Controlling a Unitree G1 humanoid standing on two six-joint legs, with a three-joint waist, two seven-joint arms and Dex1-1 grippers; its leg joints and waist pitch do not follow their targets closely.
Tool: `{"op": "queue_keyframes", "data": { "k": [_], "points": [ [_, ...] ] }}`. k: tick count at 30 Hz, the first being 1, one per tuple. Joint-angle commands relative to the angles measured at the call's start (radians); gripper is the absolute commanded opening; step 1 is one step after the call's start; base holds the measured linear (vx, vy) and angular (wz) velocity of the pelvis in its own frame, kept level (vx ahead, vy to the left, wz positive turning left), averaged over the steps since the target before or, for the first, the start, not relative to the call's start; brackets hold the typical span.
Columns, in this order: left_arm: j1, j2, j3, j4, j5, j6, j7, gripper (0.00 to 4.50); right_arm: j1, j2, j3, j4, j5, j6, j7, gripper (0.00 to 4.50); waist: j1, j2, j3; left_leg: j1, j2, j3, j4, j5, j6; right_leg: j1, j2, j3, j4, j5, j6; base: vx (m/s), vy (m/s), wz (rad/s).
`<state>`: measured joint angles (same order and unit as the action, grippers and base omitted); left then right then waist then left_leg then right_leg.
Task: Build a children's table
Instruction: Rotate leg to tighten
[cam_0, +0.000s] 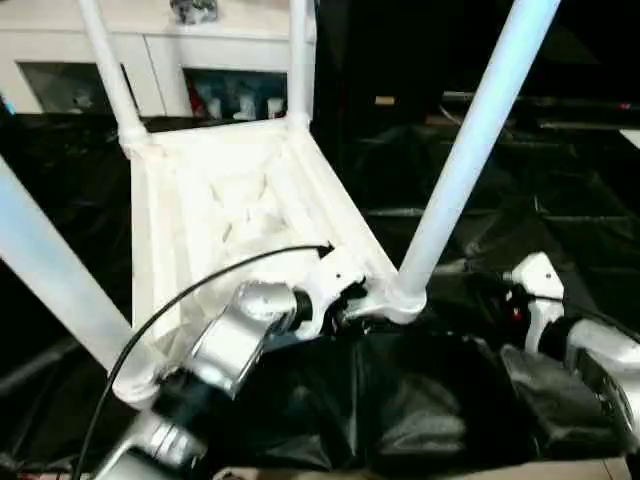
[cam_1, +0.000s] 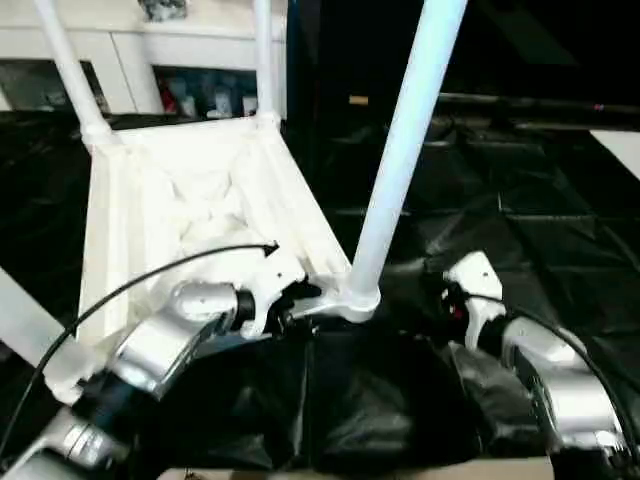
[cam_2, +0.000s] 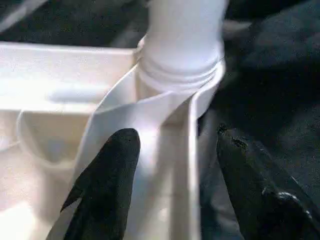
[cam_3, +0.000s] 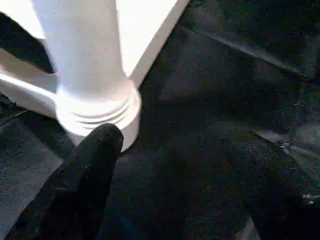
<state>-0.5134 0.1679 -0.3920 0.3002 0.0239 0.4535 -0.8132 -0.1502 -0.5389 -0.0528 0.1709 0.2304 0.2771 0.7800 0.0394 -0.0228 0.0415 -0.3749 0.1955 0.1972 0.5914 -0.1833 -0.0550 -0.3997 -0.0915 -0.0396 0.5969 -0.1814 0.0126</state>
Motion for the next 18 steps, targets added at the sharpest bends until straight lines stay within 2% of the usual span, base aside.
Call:
{"op": "queue_keyframes", "data": {
  "k": [1, 3, 6, 7, 17, 18],
  "points": [
    [-0.011, -0.001, -0.006, 0.008, 0.013, -0.006, 0.003, 2.65, -0.005, -0.001, -0.012, 0.006, -0.010, -0.008, -0.007, 3.70, 0.005, -0.009, -0.060, 0.009, 0.028, -0.015, -0.061, -0.174, 0.070, 0.047, -0.036, 0.025, -0.067, -0.161, -0.213, 0.000, 0.000, 0.00],
    [-0.029, -0.001, -0.001, 0.039, 0.019, -0.007, 0.008, 2.46, -0.012, 0.004, -0.005, 0.011, -0.020, -0.015, -0.008, 3.70, 0.007, -0.006, -0.061, 0.011, 0.028, -0.014, -0.060, -0.176, 0.074, 0.046, -0.037, 0.025, -0.066, -0.147, -0.227, 0.000, 0.000, 0.00],
    [-0.047, 0.017, -0.014, 0.077, 0.014, -0.011, -0.017, 2.42, -0.020, 0.010, 0.013, 0.018, -0.019, -0.032, 0.000, 3.70, 0.008, -0.004, -0.059, 0.011, 0.027, -0.013, -0.061, -0.187, 0.076, 0.046, -0.036, 0.024, -0.069, -0.160, -0.228, 0.000, 0.000, 0.00],
    [-0.050, 0.022, -0.018, 0.086, 0.011, -0.014, -0.029, 2.19, -0.021, 0.011, 0.017, 0.019, -0.017, -0.036, 0.002, 3.70, 0.009, -0.005, -0.059, 0.012, 0.027, -0.014, -0.062, -0.197, 0.071, 0.046, -0.038, 0.024, -0.070, -0.178, -0.224, 0.000, 0.000, 0.00],
    [-0.022, 0.074, -0.028, 0.064, -0.007, -0.006, -0.118, 1.48, -0.037, 0.012, 0.031, 0.042, -0.023, -0.058, 0.019, 3.70, 0.006, -0.002, -0.058, 0.012, 0.029, -0.015, -0.066, -0.218, 0.059, 0.044, -0.039, 0.024, -0.072, -0.214, -0.221, 0.000, 0.000, 0.00],
    [-0.022, 0.075, -0.029, 0.063, -0.007, -0.007, -0.120, 1.28, -0.038, 0.012, 0.032, 0.043, -0.023, -0.058, 0.019, 3.70, 0.005, -0.001, -0.057, 0.012, 0.030, -0.015, -0.066, -0.219, 0.058, 0.044, -0.039, 0.024, -0.072, -0.214, -0.222, 0.000, 0.000, 0.00]
  ]
}}
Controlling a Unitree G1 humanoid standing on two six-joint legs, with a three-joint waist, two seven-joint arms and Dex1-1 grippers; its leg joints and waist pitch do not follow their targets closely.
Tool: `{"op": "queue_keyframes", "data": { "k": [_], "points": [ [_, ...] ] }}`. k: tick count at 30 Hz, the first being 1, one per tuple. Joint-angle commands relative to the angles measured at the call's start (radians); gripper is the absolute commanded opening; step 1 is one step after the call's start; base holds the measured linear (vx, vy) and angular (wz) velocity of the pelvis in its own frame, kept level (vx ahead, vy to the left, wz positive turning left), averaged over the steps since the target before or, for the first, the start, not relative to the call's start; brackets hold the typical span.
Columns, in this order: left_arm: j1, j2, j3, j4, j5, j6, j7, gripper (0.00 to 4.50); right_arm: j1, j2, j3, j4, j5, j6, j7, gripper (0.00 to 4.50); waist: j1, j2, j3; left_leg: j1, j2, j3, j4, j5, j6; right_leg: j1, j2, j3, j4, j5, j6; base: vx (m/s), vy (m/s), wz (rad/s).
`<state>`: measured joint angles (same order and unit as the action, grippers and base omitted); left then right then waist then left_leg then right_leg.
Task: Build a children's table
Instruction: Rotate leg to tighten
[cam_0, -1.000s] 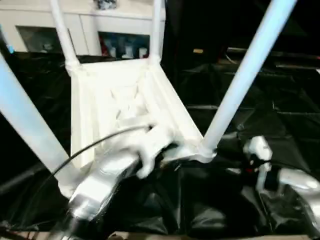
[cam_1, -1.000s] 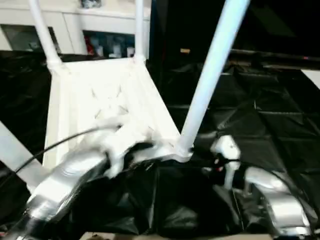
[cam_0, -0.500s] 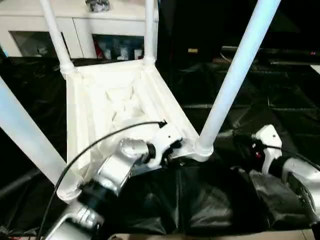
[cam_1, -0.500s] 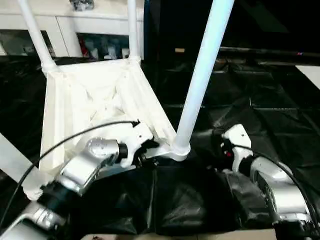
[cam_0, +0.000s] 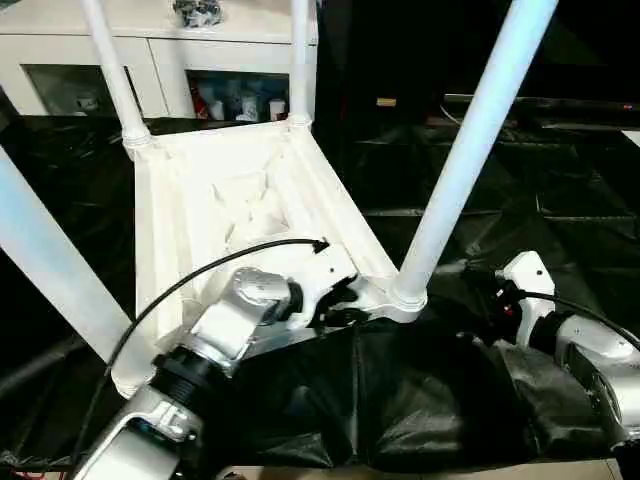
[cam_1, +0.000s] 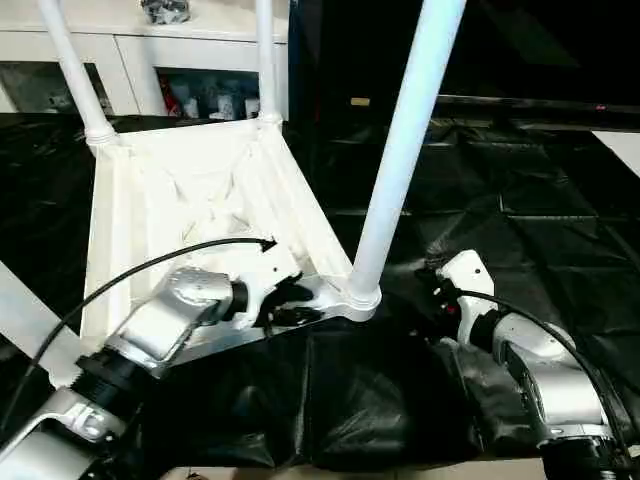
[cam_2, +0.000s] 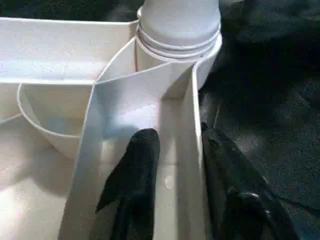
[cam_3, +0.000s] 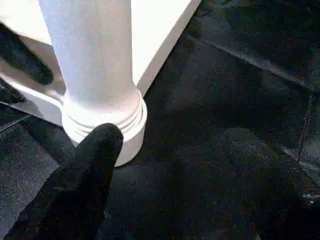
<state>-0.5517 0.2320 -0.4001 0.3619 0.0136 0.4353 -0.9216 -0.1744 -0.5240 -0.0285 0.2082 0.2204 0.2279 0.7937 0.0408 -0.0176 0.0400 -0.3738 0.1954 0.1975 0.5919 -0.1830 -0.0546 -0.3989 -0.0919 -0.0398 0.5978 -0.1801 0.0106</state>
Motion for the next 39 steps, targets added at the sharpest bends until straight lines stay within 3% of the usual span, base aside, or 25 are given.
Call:
{"op": "queue_keyframes", "data": {
  "k": [1, 13, 14, 16, 21, 27, 31, 35, 37, 38, 39],
  "points": [
    [0.018, 0.015, -0.024, 0.001, 0.003, 0.010, -0.018, 1.17, -0.018, -0.003, 0.010, 0.010, -0.013, -0.012, 0.005, 3.70, 0.004, -0.012, -0.056, 0.011, 0.029, -0.014, -0.066, -0.220, 0.058, 0.043, -0.038, 0.024, -0.073, -0.216, -0.218, 0.000, 0.000, 0.00],
    [0.021, 0.028, -0.041, 0.013, 0.008, 0.000, -0.060, 0.19, -0.033, -0.001, 0.017, 0.027, -0.011, -0.028, 0.020, 3.70, 0.005, -0.006, -0.055, 0.010, 0.029, -0.015, -0.068, -0.225, 0.057, 0.042, -0.039, 0.025, -0.074, -0.233, -0.215, 0.000, 0.000, 0.00],
    [0.024, 0.035, -0.039, 0.012, 0.002, -0.009, -0.077, 0.07, -0.033, 0.000, 0.012, 0.027, 0.011, -0.009, 0.039, 3.97, 0.004, -0.008, -0.055, 0.011, 0.030, -0.015, -0.068, -0.237, 0.054, 0.041, -0.039, 0.025, -0.076, -0.245, -0.211, 0.000, 0.000, 0.00],
    [0.024, 0.037, -0.038, 0.012, 0.000, -0.011, -0.080, 0.02, -0.033, 0.000, 0.011, 0.028, 0.018, -0.005, 0.044, 4.04, 0.005, -0.008, -0.053, 0.012, 0.029, -0.014, -0.069, -0.244, 0.053, 0.040, -0.039, 0.025, -0.078, -0.258, -0.210, 0.000, 0.000, 0.00],
    [0.073, 0.124, -0.038, -0.028, -0.049, -0.184, -0.249, 0.00, 0.009, -0.016, 0.058, -0.043, 0.060, -0.007, 0.166, 4.39, 0.006, -0.005, -0.051, 0.011, 0.032, -0.018, -0.075, -0.279, 0.048, 0.037, -0.040, 0.026, -0.082, -0.305, -0.185, 0.000, 0.000, 0.00],
    [0.101, 0.183, -0.029, -0.031, -0.053, -0.203, -0.281, 0.00, 0.007, 0.007, 0.134, -0.058, 0.019, -0.051, 0.194, 4.49, 0.002, 0.001, -0.048, 0.016, 0.035, -0.020, -0.082, -0.331, 0.014, 0.029, -0.041, 0.027, -0.082, -0.360, -0.174, 0.000, 0.000, 0.00],
    [0.114, 0.211, -0.022, -0.027, -0.056, -0.234, -0.313, 0.00, -0.016, 0.035, 0.168, -0.035, 0.011, -0.056, 0.227, 4.49, -0.002, -0.003, -0.049, 0.012, 0.032, -0.021, -0.082, -0.332, 0.013, 0.030, -0.043, 0.028, -0.081, -0.364, -0.176, 0.000, 0.000, 0.00],
    [0.117, 0.223, -0.020, -0.033, -0.063, -0.241, -0.331, 0.00, -0.072, 0.059, 0.205, 0.044, -0.014, -0.089, 0.236, 4.49, -0.001, -0.006, -0.049, 0.017, 0.035, -0.017, -0.081, -0.312, 0.015, 0.027, -0.042, 0.031, -0.078, -0.332, -0.187, 0.000, 0.000, 0.00],
    [0.116, 0.223, -0.020, -0.034, -0.064, -0.239, -0.332, 0.00, -0.088, 0.066, 0.209, 0.062, -0.021, -0.102, 0.232, 4.49, -0.005, -0.007, -0.049, 0.012, 0.034, -0.019, -0.082, -0.311, 0.014, 0.030, -0.043, 0.030, -0.076, -0.335, -0.193, 0.000, 0.000, 0.00],
    [0.116, 0.223, -0.021, -0.035, -0.065, -0.238, -0.331, 0.00, -0.102, 0.072, 0.211, 0.077, -0.024, -0.111, 0.231, 4.22, -0.003, -0.004, -0.049, 0.016, 0.035, -0.018, -0.081, -0.310, 0.011, 0.026, -0.044, 0.031, -0.076, -0.336, -0.193, 0.000, 0.000, 0.00],
    [0.115, 0.222, -0.022, -0.036, -0.066, -0.238, -0.332, 0.00, -0.116, 0.077, 0.211, 0.086, -0.024, -0.113, 0.238, 4.22, -0.004, -0.007, -0.048, 0.015, 0.034, -0.018, -0.081, -0.309, 0.011, 0.028, -0.043, 0.031, -0.075, -0.334, -0.196, 0.000, 0.000, 0.00]
  ]
}}
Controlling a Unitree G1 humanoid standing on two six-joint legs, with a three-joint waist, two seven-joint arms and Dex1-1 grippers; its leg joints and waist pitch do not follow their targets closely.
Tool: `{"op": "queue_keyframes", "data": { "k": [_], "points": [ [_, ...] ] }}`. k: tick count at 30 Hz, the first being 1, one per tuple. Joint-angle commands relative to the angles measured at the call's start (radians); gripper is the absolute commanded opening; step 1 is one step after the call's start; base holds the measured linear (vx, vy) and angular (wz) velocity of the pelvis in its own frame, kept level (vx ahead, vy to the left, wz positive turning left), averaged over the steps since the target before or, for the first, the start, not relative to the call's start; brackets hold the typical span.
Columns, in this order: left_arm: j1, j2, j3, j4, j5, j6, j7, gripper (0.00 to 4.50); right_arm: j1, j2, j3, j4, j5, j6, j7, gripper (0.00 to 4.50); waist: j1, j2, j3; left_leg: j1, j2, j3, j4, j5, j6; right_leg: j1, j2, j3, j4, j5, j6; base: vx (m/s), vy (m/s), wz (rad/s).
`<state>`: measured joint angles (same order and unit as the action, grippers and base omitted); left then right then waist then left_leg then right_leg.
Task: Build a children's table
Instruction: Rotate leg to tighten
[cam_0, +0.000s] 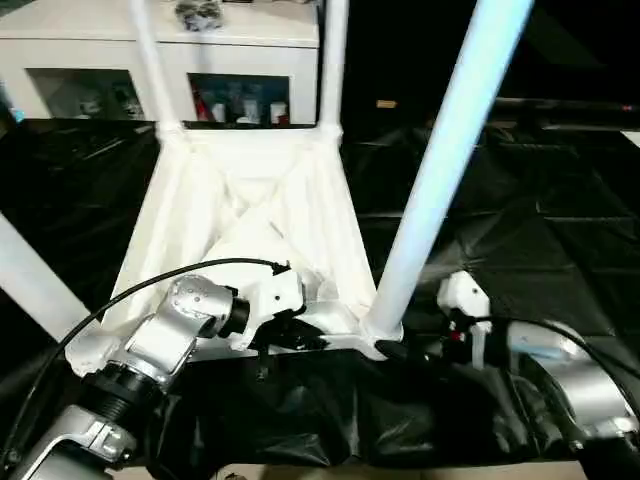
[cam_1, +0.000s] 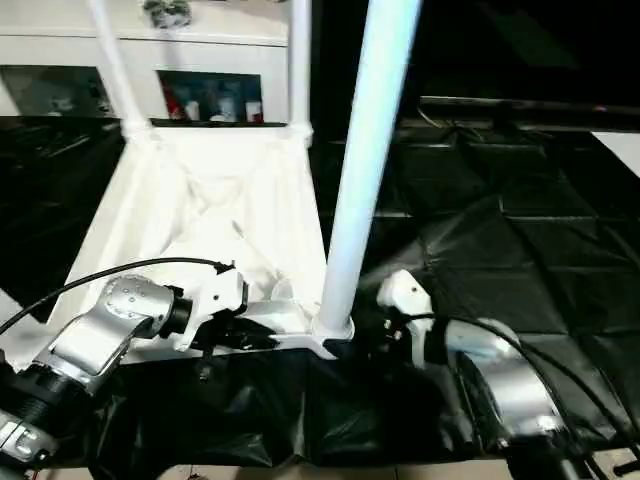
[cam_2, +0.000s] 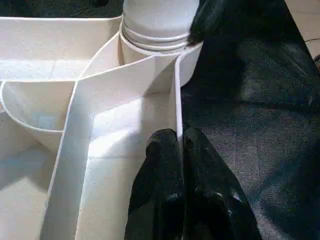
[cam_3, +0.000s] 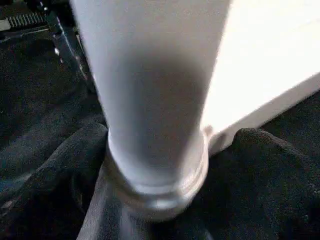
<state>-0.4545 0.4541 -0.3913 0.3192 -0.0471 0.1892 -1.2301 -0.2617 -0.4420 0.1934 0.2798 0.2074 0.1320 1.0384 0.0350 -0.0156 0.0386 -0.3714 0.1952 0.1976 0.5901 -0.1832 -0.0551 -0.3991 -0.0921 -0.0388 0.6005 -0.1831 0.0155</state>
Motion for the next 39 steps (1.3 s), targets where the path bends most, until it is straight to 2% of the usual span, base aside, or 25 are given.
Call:
{"op": "queue_keyframes", "data": {
  "k": [1, 4, 5, 10, 12, 14, 16, 18, 22, 23, 24, 27, 28, 30, 31, 32, 33, 36, 39],
  "points": [
    [0.018, 0.000, -0.031, 0.006, -0.005, 0.008, -0.024, 0.00, -0.028, -0.005, -0.011, 0.014, -0.011, -0.017, -0.007, 4.15, 0.001, -0.010, -0.047, 0.012, 0.035, -0.018, -0.080, -0.309, 0.013, 0.029, -0.043, 0.030, -0.078, -0.332, -0.199, 0.000, 0.000, 0.00],
    [0.018, -0.003, -0.029, 0.007, -0.004, 0.005, -0.028, 0.00, -0.042, -0.002, -0.009, 0.026, -0.004, -0.016, 0.016, 3.99, 0.003, -0.010, -0.047, 0.012, 0.035, -0.018, -0.079, -0.303, 0.014, 0.030, -0.044, 0.031, -0.078, -0.328, -0.197, 0.000, 0.000, 0.00],
    [0.019, -0.004, -0.027, 0.008, -0.003, 0.004, -0.030, 0.00, -0.045, -0.002, -0.008, 0.032, -0.003, -0.021, 0.024, 3.75, 0.003, -0.011, -0.048, 0.012, 0.035, -0.017, -0.079, -0.298, 0.016, 0.030, -0.043, 0.031, -0.076, -0.318, -0.199, 0.000, 0.000, 0.00],
    [0.018, -0.003, -0.026, 0.012, -0.003, 0.003, -0.037, 0.00, -0.057, -0.004, 0.009, 0.062, -0.004, -0.041, 0.063, 3.55, 0.002, -0.010, -0.047, 0.012, 0.035, -0.017, -0.079, -0.303, 0.018, 0.029, -0.043, 0.031, -0.079, -0.334, -0.198, 0.000, 0.000, 0.00],
    [0.017, -0.002, -0.027, 0.014, -0.002, 0.004, -0.038, 0.00, -0.057, -0.001, 0.013, 0.070, -0.004, -0.045, 0.070, 3.32, 0.003, -0.007, -0.047, 0.012, 0.035, -0.017, -0.079, -0.297, 0.019, 0.030, -0.043, 0.031, -0.077, -0.327, -0.199, 0.000, 0.000, 0.00],
    [0.015, -0.006, -0.025, 0.019, -0.003, 0.012, -0.035, 0.00, -0.056, 0.008, 0.013, 0.077, -0.001, -0.043, 0.069, 3.21, 0.003, -0.009, -0.048, 0.012, 0.035, -0.017, -0.079, -0.294, 0.020, 0.030, -0.043, 0.031, -0.077, -0.319, -0.202, 0.000, 0.000, 0.00],
    [0.003, -0.035, -0.009, 0.035, -0.001, 0.028, 0.016, 0.00, -0.051, 0.036, -0.004, 0.090, 0.006, -0.037, 0.029, 3.00, 0.002, -0.007, -0.047, 0.013, 0.035, -0.017, -0.079, -0.296, 0.019, 0.029, -0.043, 0.031, -0.078, -0.317, -0.206, 0.000, 0.000, 0.00],
    [-0.024, -0.093, 0.015, 0.058, 0.011, 0.070, 0.121, 0.00, -0.050, 0.085, -0.023, 0.128, -0.010, -0.035, -0.063, 2.86, 0.000, -0.006, -0.046, 0.015, 0.035, -0.016, -0.080, -0.318, 0.004, 0.026, -0.042, 0.031, -0.080, -0.347, -0.202, 0.000, 0.000, 0.00],
    [-0.058, -0.173, 0.035, 0.088, 0.026, 0.112, 0.243, 0.00, -0.055, 0.150, -0.028, 0.176, -0.059, -0.035, -0.214, 2.70, -0.003, -0.010, -0.043, 0.019, 0.029, -0.020, -0.080, -0.355, -0.015, 0.020, -0.045, 0.029, -0.094, -0.453, -0.166, 0.000, 0.000, 0.00],
    [-0.068, -0.204, 0.039, 0.097, 0.029, 0.125, 0.283, 0.00, -0.058, 0.179, -0.028, 0.193, -0.078, -0.028, -0.277, 2.70, -0.004, -0.011, -0.043, 0.015, 0.029, -0.022, -0.081, -0.352, -0.013, 0.022, -0.045, 0.029, -0.095, -0.471, -0.153, 0.000, 0.000, 0.00],
    [-0.076, -0.230, 0.043, 0.104, 0.031, 0.139, 0.315, 0.00, -0.060, 0.206, -0.030, 0.205, -0.089, -0.020, -0.327, 2.68, -0.003, -0.006, -0.043, 0.016, 0.028, -0.024, -0.081, -0.353, -0.013, 0.021, -0.046, 0.029, -0.096, -0.477, -0.149, 0.000, 0.000, 0.00],
    [-0.091, -0.280, 0.041, 0.116, 0.042, 0.153, 0.368, 0.00, -0.070, 0.270, -0.039, 0.230, -0.101, 0.003, -0.430, 2.67, -0.009, -0.009, -0.044, 0.015, 0.025, -0.024, -0.081, -0.364, -0.014, 0.019, -0.044, 0.027, -0.102, -0.512, -0.128, 0.000, 0.000, 0.00],
    [-0.096, -0.310, 0.027, 0.116, 0.050, 0.156, 0.382, 0.00, -0.079, 0.319, -0.036, 0.239, -0.111, 0.008, -0.485, 2.67, -0.009, -0.004, -0.044, 0.015, 0.025, -0.025, -0.082, -0.366, -0.013, 0.018, -0.044, 0.027, -0.104, -0.517, -0.121, 0.000, 0.000, 0.00],
    [-0.094, -0.330, 0.011, 0.107, 0.059, 0.151, 0.374, 0.00, -0.085, 0.356, -0.023, 0.238, -0.120, -0.011, -0.501, 2.67, -0.009, -0.002, -0.045, 0.013, 0.024, -0.027, -0.084, -0.366, -0.013, 0.017, -0.044, 0.026, -0.105, -0.515, -0.116, 0.000, 0.000, 0.00],
    [-0.093, -0.330, 0.010, 0.107, 0.059, 0.151, 0.374, 0.00, -0.086, 0.357, -0.023, 0.238, -0.120, -0.012, -0.501, 2.67, -0.010, -0.003, -0.045, 0.012, 0.025, -0.027, -0.085, -0.367, -0.012, 0.019, -0.045, 0.026, -0.106, -0.511, -0.115, 0.000, 0.000, 0.00],
    [-0.090, -0.329, 0.005, 0.100, 0.060, 0.142, 0.361, 0.00, -0.089, 0.362, -0.023, 0.236, -0.113, -0.018, -0.490, 3.36, -0.010, -0.002, -0.047, 0.012, 0.026, -0.027, -0.085, -0.368, -0.006, 0.020, -0.043, 0.025, -0.104, -0.495, -0.114, 0.000, 0.000, 0.00],
    [-0.082, -0.315, 0.003, 0.086, 0.052, 0.133, 0.330, 0.00, -0.096, 0.359, -0.039, 0.235, -0.085, -0.018, -0.460, 3.36, -0.010, 0.000, -0.048, 0.013, 0.026, -0.026, -0.086, -0.365, -0.002, 0.019, -0.042, 0.026, -0.104, -0.472, -0.120, 0.000, 0.000, 0.00],
    [-0.073, -0.289, 0.003, 0.073, 0.040, 0.110, 0.291, 0.00, -0.103, 0.340, -0.051, 0.226, -0.067, -0.011, -0.430, 3.56, -0.010, 0.001, -0.048, 0.011, 0.028, -0.026, -0.088, -0.370, 0.003, 0.021, -0.042, 0.027, -0.101, -0.440, -0.135, 0.000, 0.000, 0.00],
    [-0.053, -0.241, 0.009, 0.050, 0.019, 0.081, 0.208, 0.00, -0.097, 0.272, -0.022, 0.192, -0.086, -0.031, -0.328, 3.80, -0.011, -0.002, -0.049, 0.007, 0.028, -0.023, -0.086, -0.352, 0.017, 0.025, -0.043, 0.028, -0.099, -0.416, -0.142, 0.000, 0.000, 0.00]
  ]
}}
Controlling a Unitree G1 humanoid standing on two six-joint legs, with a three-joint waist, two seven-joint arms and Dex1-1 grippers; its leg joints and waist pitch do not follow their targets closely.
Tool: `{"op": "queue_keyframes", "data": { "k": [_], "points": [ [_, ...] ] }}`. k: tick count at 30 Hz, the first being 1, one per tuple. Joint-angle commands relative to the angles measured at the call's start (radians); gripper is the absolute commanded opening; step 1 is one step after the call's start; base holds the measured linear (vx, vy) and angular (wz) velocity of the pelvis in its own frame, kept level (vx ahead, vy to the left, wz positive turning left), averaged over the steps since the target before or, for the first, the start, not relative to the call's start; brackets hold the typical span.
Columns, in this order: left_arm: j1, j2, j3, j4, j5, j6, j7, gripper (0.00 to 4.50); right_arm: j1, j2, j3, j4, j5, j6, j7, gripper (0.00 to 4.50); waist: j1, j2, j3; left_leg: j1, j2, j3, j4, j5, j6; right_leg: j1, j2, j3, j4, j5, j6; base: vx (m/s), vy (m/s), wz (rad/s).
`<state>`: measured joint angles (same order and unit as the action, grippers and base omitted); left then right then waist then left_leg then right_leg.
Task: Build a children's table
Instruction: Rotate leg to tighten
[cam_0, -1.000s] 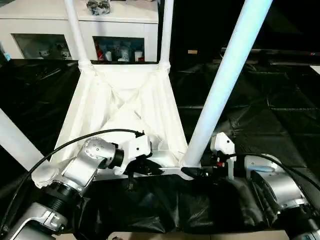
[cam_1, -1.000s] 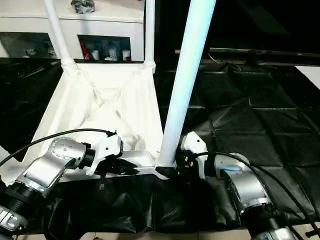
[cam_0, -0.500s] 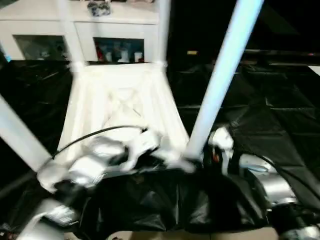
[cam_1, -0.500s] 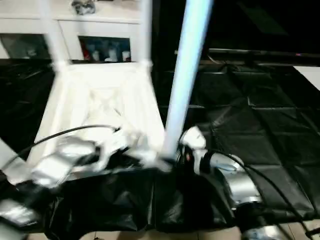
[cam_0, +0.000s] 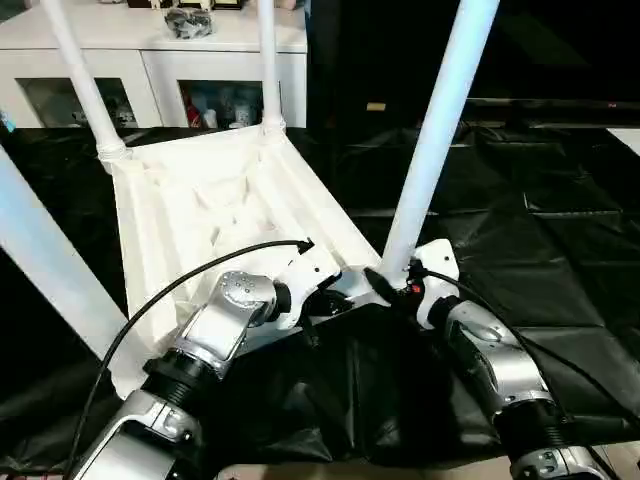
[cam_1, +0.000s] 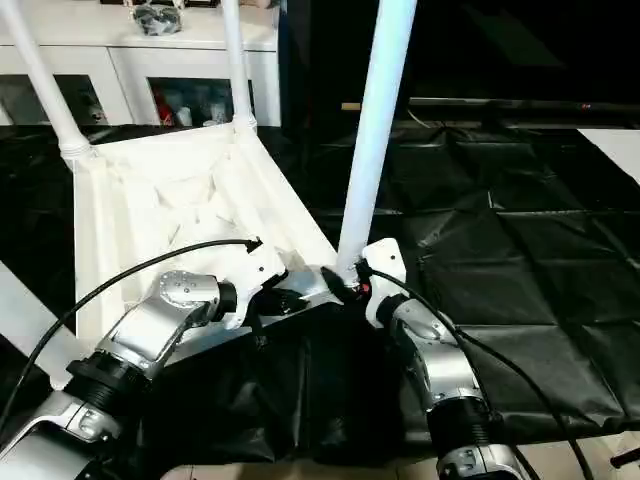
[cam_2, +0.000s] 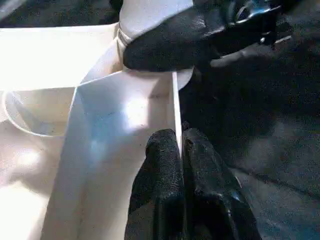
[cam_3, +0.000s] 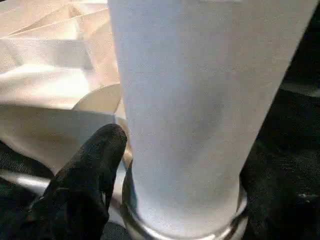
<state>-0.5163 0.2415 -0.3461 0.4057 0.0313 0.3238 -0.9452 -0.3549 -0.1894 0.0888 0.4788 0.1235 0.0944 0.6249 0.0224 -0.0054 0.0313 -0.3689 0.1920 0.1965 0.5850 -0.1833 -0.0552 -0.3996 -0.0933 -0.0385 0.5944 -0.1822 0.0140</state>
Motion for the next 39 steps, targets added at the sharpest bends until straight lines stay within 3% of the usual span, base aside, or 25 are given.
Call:
{"op": "queue_keyframes", "data": {
  "k": [1, 3, 4, 5, 6, 7, 8, 11, 14, 23, 27, 31, 32, 33, 35, 36, 39],
  "points": [
    [0.015, -0.011, -0.034, -0.041, -0.063, -0.064, -0.101, 0.00, -0.002, -0.002, 0.083, -0.018, -0.001, 0.004, 0.121, 3.80, 0.004, -0.010, -0.042, 0.007, 0.032, -0.020, -0.080, -0.349, 0.021, 0.023, -0.042, 0.029, -0.093, -0.411, -0.145, 0.000, 0.000, 0.00],
    [0.022, 0.012, -0.032, -0.045, -0.067, -0.088, -0.133, 0.00, -0.001, -0.030, 0.082, -0.027, 0.004, -0.008, 0.164, 3.80, 0.010, -0.010, -0.044, 0.006, 0.034, -0.017, -0.079, -0.318, 0.030, 0.026, -0.042, 0.030, -0.088, -0.365, -0.161, 0.000, 0.000, 0.00],
    [0.024, 0.024, -0.031, -0.047, -0.072, -0.093, -0.151, 0.00, -0.001, -0.046, 0.083, -0.030, 0.009, -0.017, 0.191, 3.80, 0.010, -0.022, -0.044, 0.005, 0.033, -0.015, -0.077, -0.307, 0.035, 0.026, -0.040, 0.030, -0.088, -0.356, -0.162, 0.000, 0.000, 0.00],
    [0.028, 0.041, -0.029, -0.049, -0.079, -0.103, -0.178, 0.00, 0.001, -0.071, 0.083, -0.039, 0.024, -0.018, 0.240, 3.80, 0.015, -0.017, -0.045, 0.006, 0.034, -0.016, -0.078, -0.283, 0.039, 0.031, -0.041, 0.029, -0.083, -0.332, -0.170, 0.000, 0.000, 0.00],
    [0.031, 0.056, -0.028, -0.052, -0.084, -0.108, -0.203, 0.00, 0.004, -0.093, 0.084, -0.049, 0.037, -0.018, 0.286, 3.80, 0.014, -0.013, -0.044, 0.006, 0.035, -0.014, -0.078, -0.272, 0.043, 0.028, -0.040, 0.030, -0.080, -0.306, -0.182, 0.000, 0.000, 0.00],
    [0.033, 0.072, -0.028, -0.051, -0.087, -0.112, -0.226, 0.00, 0.007, -0.118, 0.085, -0.062, 0.053, -0.014, 0.338, 3.80, 0.015, -0.023, -0.045, 0.007, 0.035, -0.013, -0.076, -0.273, 0.047, 0.030, -0.039, 0.029, -0.080, -0.302, -0.185, 0.000, 0.000, 0.00],
    [0.033, 0.082, -0.029, -0.049, -0.086, -0.117, -0.241, 0.00, 0.010, -0.135, 0.086, -0.072, 0.064, -0.007, 0.376, 3.80, 0.018, -0.018, -0.045, 0.007, 0.037, -0.013, -0.076, -0.262, 0.054, 0.031, -0.040, 0.030, -0.075, -0.286, -0.194, 0.000, 0.000, 0.00],
    [0.030, 0.112, -0.032, -0.031, -0.078, -0.138, -0.277, 0.00, 0.020, -0.182, 0.101, -0.103, 0.090, 0.022, 0.480, 3.80, 0.023, -0.021, -0.044, 0.009, 0.039, -0.012, -0.075, -0.249, 0.060, 0.031, -0.041, 0.030, -0.072, -0.264, -0.207, 0.000, 0.000, 0.00],
    [0.025, 0.147, -0.040, -0.016, -0.076, -0.150, -0.333, 0.00, 0.023, -0.225, 0.118, -0.116, 0.099, 0.038, 0.570, 3.47, 0.030, -0.022, -0.043, 0.010, 0.041, -0.011, -0.076, -0.241, 0.056, 0.031, -0.042, 0.031, -0.070, -0.253, -0.215, 0.000, 0.000, 0.00],
    [0.013, 0.164, -0.041, 0.012, -0.068, -0.169, -0.375, 0.00, 0.018, -0.236, 0.122, -0.120, 0.119, 0.067, 0.615, 2.71, 0.035, -0.024, -0.043, 0.011, 0.040, -0.011, -0.076, -0.245, 0.036, 0.032, -0.044, 0.031, -0.068, -0.259, -0.217, 0.000, 0.000, 0.00],
    [0.005, 0.127, -0.023, 0.022, -0.068, -0.152, -0.313, 0.00, 0.035, -0.198, 0.112, -0.113, 0.099, 0.058, 0.537, 2.61, 0.035, -0.022, -0.041, 0.011, 0.040, -0.010, -0.076, -0.247, 0.033, 0.031, -0.044, 0.032, -0.070, -0.266, -0.218, 0.000, 0.000, 0.00],
    [-0.016, 0.061, 0.006, 0.044, -0.056, -0.118, -0.190, 0.00, 0.025, -0.116, 0.080, -0.035, 0.038, 0.030, 0.318, 2.59, 0.026, -0.024, -0.036, 0.014, 0.037, -0.017, -0.083, -0.317, -0.009, 0.026, -0.049, 0.029, -0.084, -0.422, -0.174, 0.000, 0.000, 0.00],
    [-0.020, 0.044, 0.010, 0.046, -0.052, -0.107, -0.161, 0.00, 0.019, -0.093, 0.071, -0.010, 0.025, 0.027, 0.254, 2.59, 0.024, -0.018, -0.035, 0.013, 0.036, -0.020, -0.083, -0.326, -0.014, 0.026, -0.049, 0.029, -0.087, -0.441, -0.166, 0.000, 0.000, 0.00],
    [-0.022, 0.032, 0.013, 0.047, -0.049, -0.099, -0.141, 0.00, 0.015, -0.078, 0.065, 0.006, 0.017, 0.027, 0.211, 2.59, 0.015, -0.023, -0.033, 0.013, 0.035, -0.021, -0.084, -0.350, -0.018, 0.023, -0.048, 0.027, -0.092, -0.483, -0.151, 0.000, 0.000, 0.00],
    [-0.024, -0.012, 0.009, 0.043, -0.036, -0.071, -0.082, 0.00, 0.013, -0.023, 0.056, 0.030, 0.008, 0.041, 0.113, 2.59, 0.006, -0.021, -0.033, 0.018, 0.035, -0.023, -0.082, -0.372, -0.018, 0.015, -0.049, 0.029, -0.100, -0.534, -0.130, 0.000, 0.000, 0.00],
    [-0.023, -0.028, 0.007, 0.038, -0.032, -0.058, -0.064, 0.00, 0.012, -0.003, 0.054, 0.036, 0.003, 0.044, 0.079, 2.59, 0.008, -0.012, -0.031, 0.020, 0.034, -0.025, -0.083, -0.381, -0.020, 0.014, -0.050, 0.028, -0.102, -0.547, -0.127, 0.000, 0.000, 0.00],
    [-0.018, -0.081, 0.003, 0.023, -0.026, -0.028, -0.008, 0.00, -0.006, 0.061, 0.037, 0.064, -0.011, 0.063, -0.042, 2.59, 0.001, -0.017, -0.034, 0.014, 0.033, -0.025, -0.085, -0.377, -0.019, 0.016, -0.046, 0.027, -0.102, -0.535, -0.117, 0.000, 0.000, 0.00]
  ]
}}
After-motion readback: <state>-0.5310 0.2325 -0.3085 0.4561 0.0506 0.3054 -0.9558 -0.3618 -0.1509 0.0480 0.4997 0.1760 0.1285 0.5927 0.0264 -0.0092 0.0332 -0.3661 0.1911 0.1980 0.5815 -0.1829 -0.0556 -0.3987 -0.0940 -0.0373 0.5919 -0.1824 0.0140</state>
